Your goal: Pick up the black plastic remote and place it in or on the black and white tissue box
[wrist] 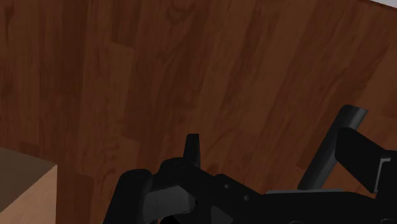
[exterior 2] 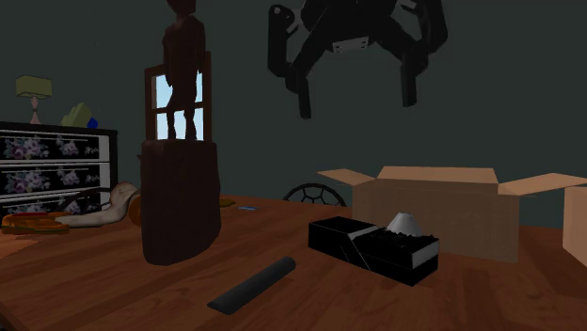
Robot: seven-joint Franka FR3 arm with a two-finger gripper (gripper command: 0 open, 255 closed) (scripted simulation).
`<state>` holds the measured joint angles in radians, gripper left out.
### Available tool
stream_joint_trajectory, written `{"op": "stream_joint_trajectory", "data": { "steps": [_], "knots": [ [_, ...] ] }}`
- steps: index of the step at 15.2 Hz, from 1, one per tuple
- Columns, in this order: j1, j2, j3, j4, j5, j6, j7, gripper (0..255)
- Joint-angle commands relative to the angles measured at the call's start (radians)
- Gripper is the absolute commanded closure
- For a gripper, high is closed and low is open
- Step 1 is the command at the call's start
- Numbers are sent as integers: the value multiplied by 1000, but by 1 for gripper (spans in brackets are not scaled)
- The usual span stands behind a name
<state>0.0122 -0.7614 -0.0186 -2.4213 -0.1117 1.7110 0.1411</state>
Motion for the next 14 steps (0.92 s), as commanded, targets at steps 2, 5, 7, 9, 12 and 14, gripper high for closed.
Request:
{"op": "stream_joint_trajectory", "data": {
  "steps": [2,5,7,9,12,14],
  "knots": [
    [1,19,9,-13,13,28,26,0],
    [4,84,35,-42,51,116,103,0],
    [7,135,53,-54,75,175,152,0],
    [10,190,70,-61,98,235,200,0],
    [14,283,94,-59,130,325,268,0],
    [17,350,109,-51,149,384,312,0]
  ]
}}
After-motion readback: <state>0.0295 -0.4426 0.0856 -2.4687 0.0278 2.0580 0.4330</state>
